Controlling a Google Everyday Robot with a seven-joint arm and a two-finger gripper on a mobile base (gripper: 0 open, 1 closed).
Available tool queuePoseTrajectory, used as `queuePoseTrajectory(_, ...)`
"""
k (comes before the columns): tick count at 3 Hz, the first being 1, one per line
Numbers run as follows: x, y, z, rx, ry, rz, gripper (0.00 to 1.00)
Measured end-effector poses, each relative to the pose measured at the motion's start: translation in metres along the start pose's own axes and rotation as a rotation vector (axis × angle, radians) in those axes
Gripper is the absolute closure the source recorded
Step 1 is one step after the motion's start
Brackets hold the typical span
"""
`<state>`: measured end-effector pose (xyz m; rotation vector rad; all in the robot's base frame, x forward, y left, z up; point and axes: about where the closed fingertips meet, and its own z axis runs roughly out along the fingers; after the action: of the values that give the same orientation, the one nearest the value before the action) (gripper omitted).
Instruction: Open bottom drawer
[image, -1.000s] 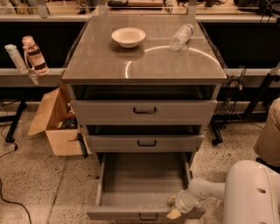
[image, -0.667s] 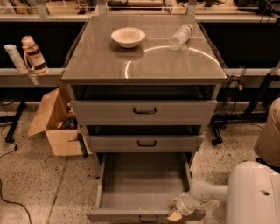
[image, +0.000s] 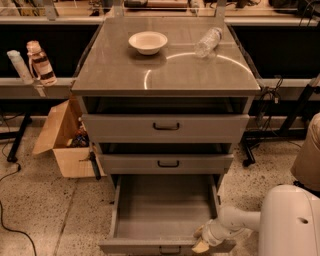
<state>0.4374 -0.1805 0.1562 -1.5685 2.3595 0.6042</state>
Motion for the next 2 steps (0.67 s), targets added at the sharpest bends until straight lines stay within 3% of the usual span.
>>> queuePoseTrajectory(1, 0.0000, 0.0000, 0.0000, 0.000, 0.000, 0.000, 0.03)
queuePoseTrajectory(2, 0.0000, 0.0001, 0.0001, 0.000, 0.000, 0.000, 0.00)
